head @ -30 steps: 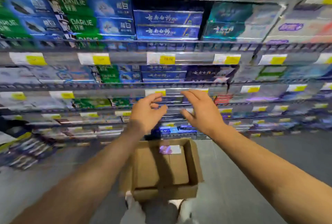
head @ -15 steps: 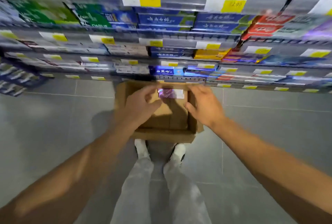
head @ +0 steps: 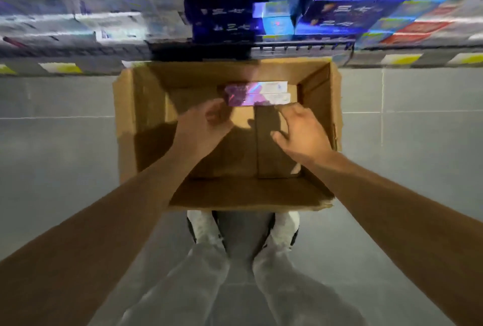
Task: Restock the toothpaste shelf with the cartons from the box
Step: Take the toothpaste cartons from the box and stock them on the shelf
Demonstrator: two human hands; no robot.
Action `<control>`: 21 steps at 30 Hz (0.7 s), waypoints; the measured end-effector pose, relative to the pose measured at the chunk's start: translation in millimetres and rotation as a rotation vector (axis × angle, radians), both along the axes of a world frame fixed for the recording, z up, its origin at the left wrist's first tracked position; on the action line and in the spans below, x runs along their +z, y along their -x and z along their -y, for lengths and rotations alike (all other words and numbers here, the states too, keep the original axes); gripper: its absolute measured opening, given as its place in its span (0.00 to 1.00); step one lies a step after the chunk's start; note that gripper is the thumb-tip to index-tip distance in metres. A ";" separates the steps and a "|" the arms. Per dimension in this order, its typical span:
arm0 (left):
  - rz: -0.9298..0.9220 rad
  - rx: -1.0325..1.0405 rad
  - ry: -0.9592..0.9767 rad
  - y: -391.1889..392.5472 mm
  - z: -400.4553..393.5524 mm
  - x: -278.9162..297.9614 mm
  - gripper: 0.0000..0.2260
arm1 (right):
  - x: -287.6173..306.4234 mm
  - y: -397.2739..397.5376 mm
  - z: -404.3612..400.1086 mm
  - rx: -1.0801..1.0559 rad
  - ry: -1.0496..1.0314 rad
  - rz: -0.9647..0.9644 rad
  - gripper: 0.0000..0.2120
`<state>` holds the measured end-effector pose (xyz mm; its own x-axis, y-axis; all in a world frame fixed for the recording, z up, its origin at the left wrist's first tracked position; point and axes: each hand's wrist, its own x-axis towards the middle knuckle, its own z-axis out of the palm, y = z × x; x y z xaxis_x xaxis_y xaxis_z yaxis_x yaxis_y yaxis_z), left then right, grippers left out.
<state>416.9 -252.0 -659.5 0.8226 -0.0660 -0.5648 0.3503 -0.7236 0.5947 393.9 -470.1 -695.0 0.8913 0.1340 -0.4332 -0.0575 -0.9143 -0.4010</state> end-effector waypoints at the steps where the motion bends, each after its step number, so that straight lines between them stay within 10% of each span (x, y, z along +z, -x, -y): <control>1: 0.009 -0.015 0.000 -4.7 -1.4 -24.7 0.23 | -23.5 -3.4 -1.2 -0.006 0.004 -0.004 0.28; 11: 0.183 -0.119 -0.082 -63.1 -2.3 -216.3 0.21 | -202.9 -47.2 -13.6 0.041 0.120 0.130 0.26; 21: 0.435 -0.279 -0.228 -74.0 -7.7 -275.7 0.23 | -235.5 -40.3 8.2 -0.154 0.249 0.360 0.30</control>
